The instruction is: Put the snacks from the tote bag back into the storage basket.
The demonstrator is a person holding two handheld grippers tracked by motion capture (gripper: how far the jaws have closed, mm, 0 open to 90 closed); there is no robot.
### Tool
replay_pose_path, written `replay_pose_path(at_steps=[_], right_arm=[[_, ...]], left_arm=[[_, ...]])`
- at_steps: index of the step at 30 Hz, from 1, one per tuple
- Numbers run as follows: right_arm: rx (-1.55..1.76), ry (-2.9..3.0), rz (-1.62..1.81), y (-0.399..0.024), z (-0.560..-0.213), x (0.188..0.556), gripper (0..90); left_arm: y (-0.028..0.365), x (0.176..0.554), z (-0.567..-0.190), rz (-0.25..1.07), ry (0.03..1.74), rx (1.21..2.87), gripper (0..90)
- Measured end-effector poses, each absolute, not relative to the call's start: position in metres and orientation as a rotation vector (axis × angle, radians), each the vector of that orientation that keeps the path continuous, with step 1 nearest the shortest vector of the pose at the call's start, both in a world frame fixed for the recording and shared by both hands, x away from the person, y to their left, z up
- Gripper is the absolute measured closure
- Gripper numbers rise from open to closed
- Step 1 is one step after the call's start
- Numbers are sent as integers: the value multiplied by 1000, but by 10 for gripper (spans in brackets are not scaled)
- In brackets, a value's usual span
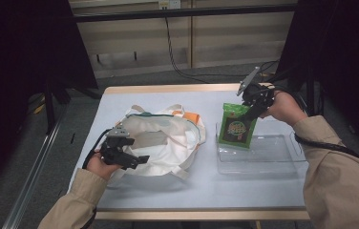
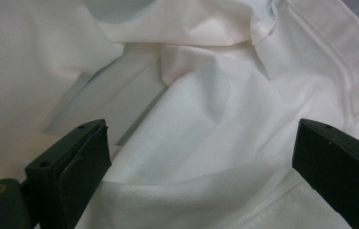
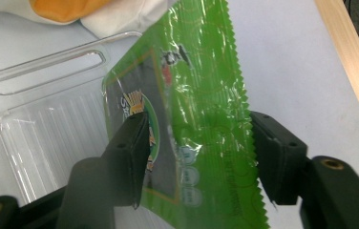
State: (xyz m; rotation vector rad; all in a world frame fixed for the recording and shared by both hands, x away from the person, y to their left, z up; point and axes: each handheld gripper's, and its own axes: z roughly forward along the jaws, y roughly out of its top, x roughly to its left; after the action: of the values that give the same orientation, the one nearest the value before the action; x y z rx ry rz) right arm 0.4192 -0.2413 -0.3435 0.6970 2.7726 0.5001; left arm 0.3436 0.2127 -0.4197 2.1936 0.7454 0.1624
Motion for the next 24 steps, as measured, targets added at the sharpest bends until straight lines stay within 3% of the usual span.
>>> replay_pose_path(at_steps=[10,24], right_arm=[[695,2742,519,-244,-339,415,318],[737,2715,549,-255,-329,402,280]], left_arm=[[210,344,-420,155,733,2196,55],[205,343,-419,147,719,2201,55]])
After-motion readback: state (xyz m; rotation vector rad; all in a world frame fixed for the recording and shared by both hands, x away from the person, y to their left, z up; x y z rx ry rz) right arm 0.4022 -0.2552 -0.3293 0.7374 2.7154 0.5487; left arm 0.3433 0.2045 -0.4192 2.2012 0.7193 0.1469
